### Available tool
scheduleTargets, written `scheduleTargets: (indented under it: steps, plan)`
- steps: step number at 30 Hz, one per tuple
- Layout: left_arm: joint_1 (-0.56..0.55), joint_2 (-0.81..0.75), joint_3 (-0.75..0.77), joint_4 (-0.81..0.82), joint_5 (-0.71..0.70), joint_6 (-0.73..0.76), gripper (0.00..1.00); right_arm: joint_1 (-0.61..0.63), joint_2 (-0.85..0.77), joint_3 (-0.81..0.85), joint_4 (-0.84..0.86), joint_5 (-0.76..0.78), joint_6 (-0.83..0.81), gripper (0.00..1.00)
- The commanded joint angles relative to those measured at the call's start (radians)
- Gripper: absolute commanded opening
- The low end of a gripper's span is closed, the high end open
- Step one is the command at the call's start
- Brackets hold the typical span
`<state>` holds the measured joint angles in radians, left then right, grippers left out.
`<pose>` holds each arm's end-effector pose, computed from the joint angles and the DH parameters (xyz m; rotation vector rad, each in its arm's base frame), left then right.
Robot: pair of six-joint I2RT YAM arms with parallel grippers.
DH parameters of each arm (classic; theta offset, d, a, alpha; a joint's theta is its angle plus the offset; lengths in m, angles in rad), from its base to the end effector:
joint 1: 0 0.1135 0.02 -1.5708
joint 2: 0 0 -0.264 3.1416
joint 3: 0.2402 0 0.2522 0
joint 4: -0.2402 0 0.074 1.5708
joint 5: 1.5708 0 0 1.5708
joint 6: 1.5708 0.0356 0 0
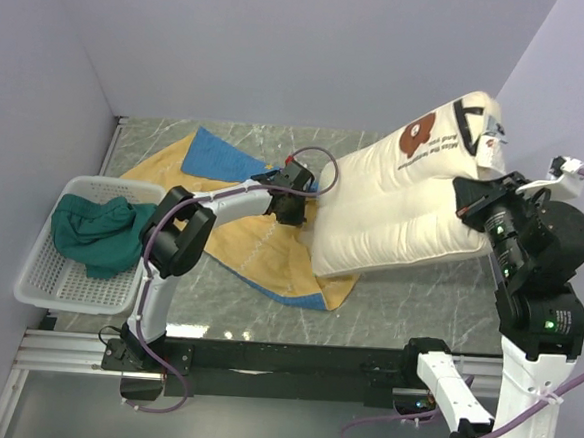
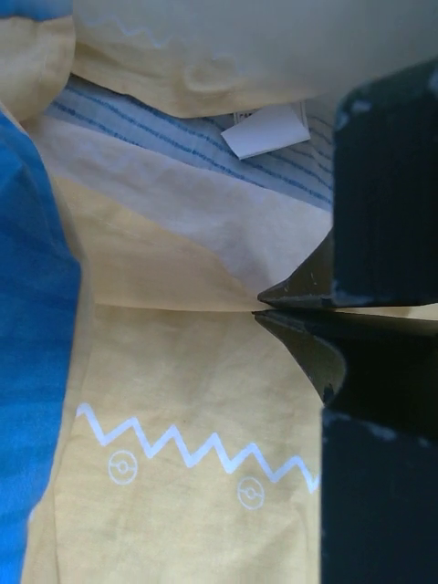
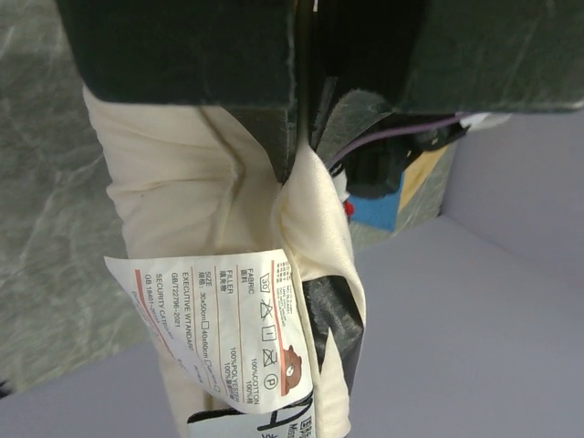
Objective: Put the pillow into the pillowcase
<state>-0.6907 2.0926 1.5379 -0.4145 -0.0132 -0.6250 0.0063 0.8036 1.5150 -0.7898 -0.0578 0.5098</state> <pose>0.3498 -0.2885 0.1740 0.0806 2.6150 -0.4826 0.0923 0.0026 0.5003 0.3721 1.6255 0.4399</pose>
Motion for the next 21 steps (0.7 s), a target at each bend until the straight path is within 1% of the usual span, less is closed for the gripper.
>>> scheduleTargets:
  steps: [1,4,6,8,11,15,19,21]
  plan:
    - [-0.003,-0.111,0.033,-0.001,-0.047,-0.025,0.09,-0.002,-0.047,-0.073,0.225,-0.195,0.108,0.00]
    - [0.000,-0.135,0.024,-0.001,-0.103,-0.044,0.06,-0.002,-0.078,-0.093,0.213,-0.198,0.116,0.00]
    - [0.013,-0.146,0.018,0.002,-0.125,-0.062,0.01,0.000,-0.083,-0.088,0.193,-0.194,0.104,0.00]
    - [0.022,-0.175,-0.005,0.011,-0.165,-0.085,0.01,-0.002,-0.084,-0.101,0.179,-0.206,0.102,0.00]
    - [0.065,-0.219,-0.053,0.049,-0.162,-0.107,0.01,-0.002,-0.086,-0.156,0.187,-0.238,0.110,0.00]
    - [0.085,-0.261,-0.090,0.077,-0.153,-0.087,0.01,-0.002,-0.078,-0.228,0.221,-0.283,0.131,0.00]
    - [0.089,-0.287,-0.111,0.083,-0.174,-0.076,0.01,0.000,-0.046,-0.228,0.195,-0.225,0.099,0.00]
    - [0.095,-0.301,-0.131,0.091,-0.171,-0.071,0.01,-0.032,-0.018,-0.219,0.192,-0.182,0.084,0.00]
